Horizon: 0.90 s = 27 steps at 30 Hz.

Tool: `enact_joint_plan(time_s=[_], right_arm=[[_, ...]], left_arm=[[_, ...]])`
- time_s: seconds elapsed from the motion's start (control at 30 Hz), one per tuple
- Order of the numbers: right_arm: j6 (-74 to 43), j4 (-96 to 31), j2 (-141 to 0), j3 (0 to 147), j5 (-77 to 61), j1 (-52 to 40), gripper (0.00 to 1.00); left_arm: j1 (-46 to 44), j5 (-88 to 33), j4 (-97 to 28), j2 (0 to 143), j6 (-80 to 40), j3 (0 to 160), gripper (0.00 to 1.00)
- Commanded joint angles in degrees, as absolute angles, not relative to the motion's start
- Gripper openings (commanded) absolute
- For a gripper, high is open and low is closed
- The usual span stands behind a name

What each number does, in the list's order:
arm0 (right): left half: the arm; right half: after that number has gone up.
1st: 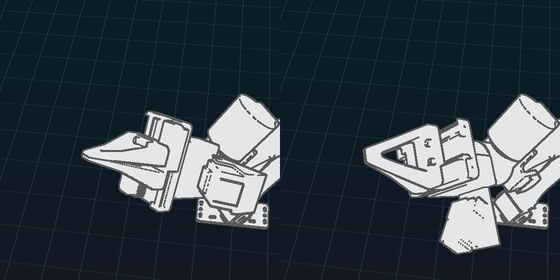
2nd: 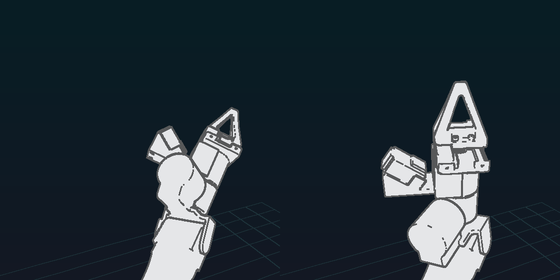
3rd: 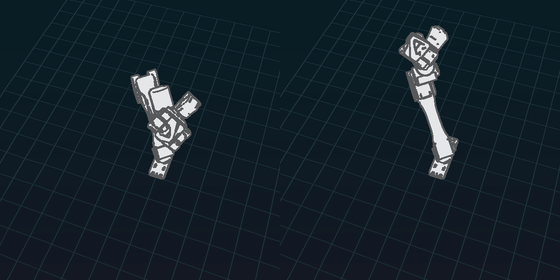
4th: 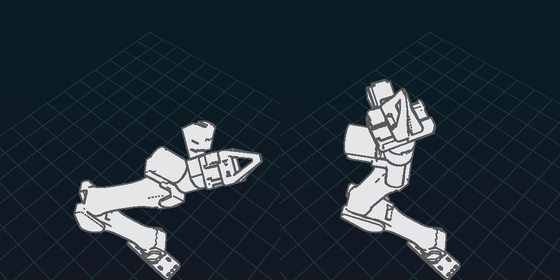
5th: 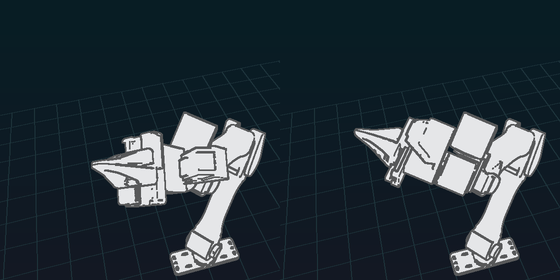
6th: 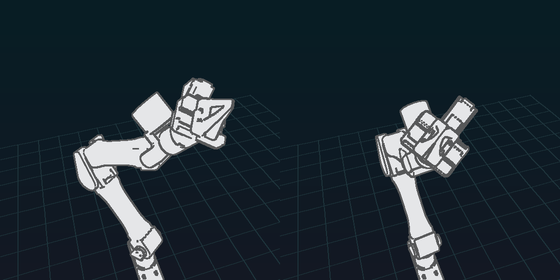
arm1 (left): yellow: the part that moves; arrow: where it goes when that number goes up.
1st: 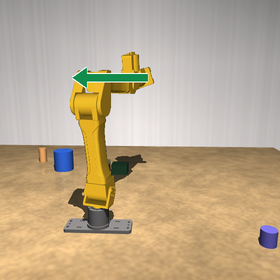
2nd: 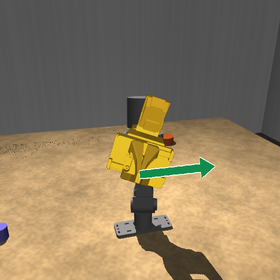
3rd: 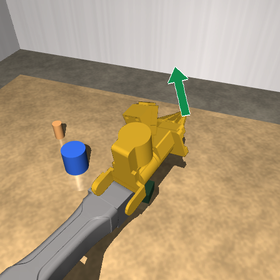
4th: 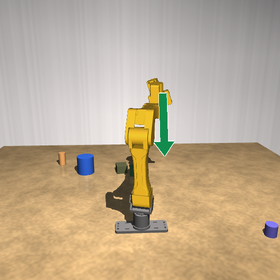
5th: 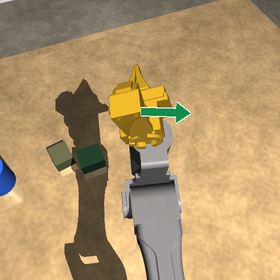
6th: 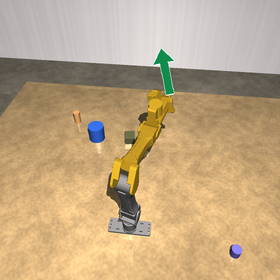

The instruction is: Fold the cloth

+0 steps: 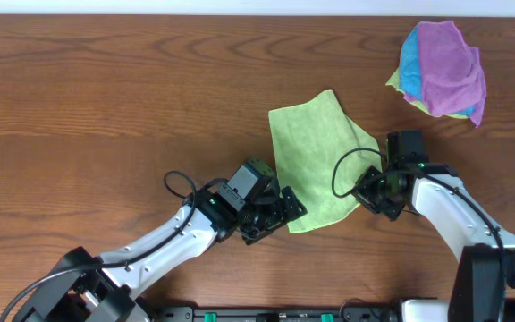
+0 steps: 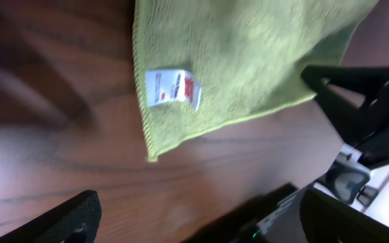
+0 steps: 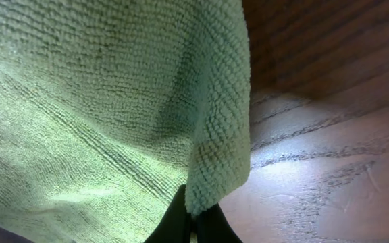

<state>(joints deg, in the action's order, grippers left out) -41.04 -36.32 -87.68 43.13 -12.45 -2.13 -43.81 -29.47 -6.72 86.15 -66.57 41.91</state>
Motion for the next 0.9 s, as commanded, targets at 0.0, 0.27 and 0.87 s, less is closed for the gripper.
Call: enact_joint_plan(time_s=[0.0, 0.27, 0.87], right_arm=[[-41.8, -36.0, -86.8, 44.2, -13.6, -2.4, 0.01], [-41.8, -35.5, -86.8, 44.2, -13.8, -2.4, 0.01], [-41.8, -35.4, -86.8, 44.2, -14.0, -2.4, 0.01]], left_arm=[[-44.6, -26.0, -5.4, 86.9, -69.6, 41.4, 0.95], [-45.0, -27.8, -0.6, 92.3, -73.3, 41.3, 0.95], [-45.1, -30.6, 8.8, 100.7, -80.0, 41.3, 0.85]])
